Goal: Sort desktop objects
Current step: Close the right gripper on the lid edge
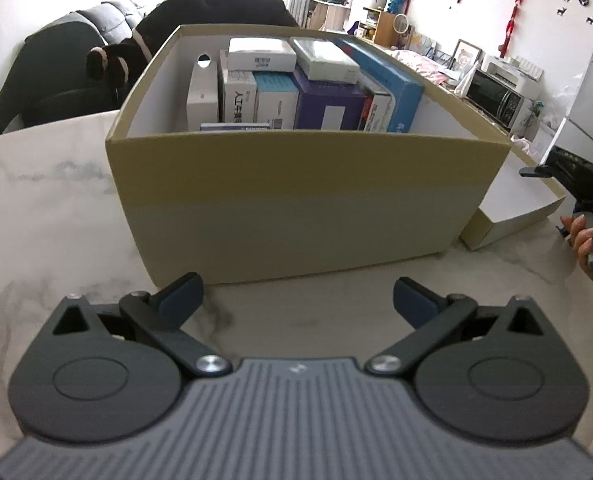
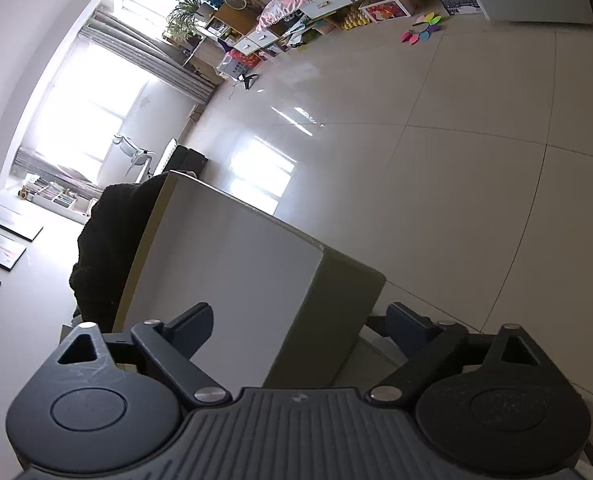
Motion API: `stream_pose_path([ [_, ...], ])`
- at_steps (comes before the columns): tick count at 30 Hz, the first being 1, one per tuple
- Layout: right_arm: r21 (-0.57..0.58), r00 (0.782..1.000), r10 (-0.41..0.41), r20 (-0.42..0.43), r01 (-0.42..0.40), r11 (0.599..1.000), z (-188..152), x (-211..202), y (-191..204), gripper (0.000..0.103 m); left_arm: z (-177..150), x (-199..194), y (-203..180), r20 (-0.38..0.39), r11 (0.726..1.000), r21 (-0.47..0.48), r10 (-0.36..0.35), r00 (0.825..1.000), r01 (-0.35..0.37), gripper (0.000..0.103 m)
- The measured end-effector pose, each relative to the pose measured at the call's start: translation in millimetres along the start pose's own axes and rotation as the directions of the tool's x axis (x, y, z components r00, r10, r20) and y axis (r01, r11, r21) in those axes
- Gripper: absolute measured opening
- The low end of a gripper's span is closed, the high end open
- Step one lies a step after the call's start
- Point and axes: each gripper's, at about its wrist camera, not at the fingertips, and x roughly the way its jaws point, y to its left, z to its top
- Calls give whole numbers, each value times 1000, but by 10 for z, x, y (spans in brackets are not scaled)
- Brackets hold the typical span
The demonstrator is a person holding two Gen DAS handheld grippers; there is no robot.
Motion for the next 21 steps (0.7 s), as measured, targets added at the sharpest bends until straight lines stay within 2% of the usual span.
stream_pose_path([
  [5,7,1000,-20,19,20,1000,-7,23,28,75,-24,-3,64,-5,1000,-13,3,1000,-3,103],
  [7,4,999,-30,43,30,1000,-15,-10,32,58,-29,-19,93,-3,1000,-20,5,1000,-5,103],
  [10,43,997,-38,60,35,998,-24,-47,-12,48,-36,-60,123,2,1000,-28,7,1000,-7,103],
  [16,90,994,-14,104,4,996,-43,-174,-50,37,-32,-168,160,21,1000,-26,11,1000,-11,103],
  [21,77,991,12,135,-23,997,-73,-343,39,37,5,-252,151,45,1000,-21,8,999,-7,103],
])
